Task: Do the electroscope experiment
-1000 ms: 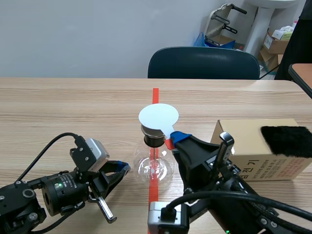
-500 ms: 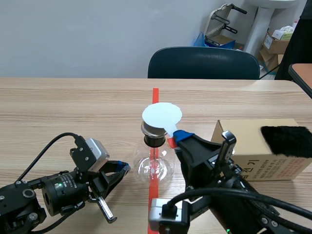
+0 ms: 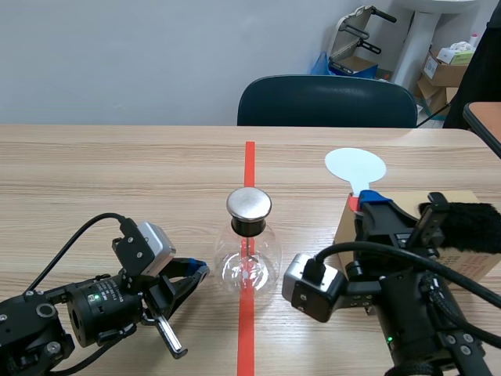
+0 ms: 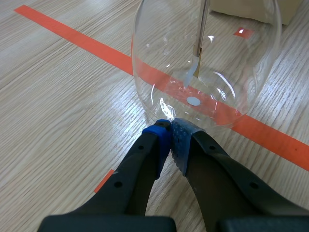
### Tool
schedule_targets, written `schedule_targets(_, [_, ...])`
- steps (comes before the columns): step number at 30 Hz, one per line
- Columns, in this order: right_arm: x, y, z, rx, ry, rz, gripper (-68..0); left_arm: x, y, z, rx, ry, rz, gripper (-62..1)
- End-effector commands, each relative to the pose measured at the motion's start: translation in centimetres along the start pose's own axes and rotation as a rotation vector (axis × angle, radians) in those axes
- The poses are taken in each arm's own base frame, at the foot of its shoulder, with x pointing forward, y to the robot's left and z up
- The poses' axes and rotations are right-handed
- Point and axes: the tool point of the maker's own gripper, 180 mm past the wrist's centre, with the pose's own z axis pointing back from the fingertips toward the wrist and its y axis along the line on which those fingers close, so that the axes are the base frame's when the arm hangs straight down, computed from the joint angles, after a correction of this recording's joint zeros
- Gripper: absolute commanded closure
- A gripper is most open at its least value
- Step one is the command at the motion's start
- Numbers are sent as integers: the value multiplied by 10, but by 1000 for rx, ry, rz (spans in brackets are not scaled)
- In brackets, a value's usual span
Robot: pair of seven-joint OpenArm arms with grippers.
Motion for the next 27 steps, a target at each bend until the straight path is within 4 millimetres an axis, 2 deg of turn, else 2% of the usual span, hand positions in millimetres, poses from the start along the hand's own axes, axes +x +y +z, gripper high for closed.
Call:
schedule_targets(1, [-8,-11,-6,-42,33,3,-15,9,0,-3,0,-33,3,-29])
schedule_targets(6, [-23,-11,-5,-42,111,2,-15,9,0,-3,0,-33,3,-29])
schedule_targets(12, [-22,-11,-5,-42,110,2,-15,9,0,-3,0,-34,4,-29])
schedule_targets(18, [-6,-11,-6,-42,19,4,-15,9,0,-3,0,-34,4,-29])
schedule_targets(27, [35,-11,-2,-41,-212,8,-15,9,0,-3,0,-34,4,-29])
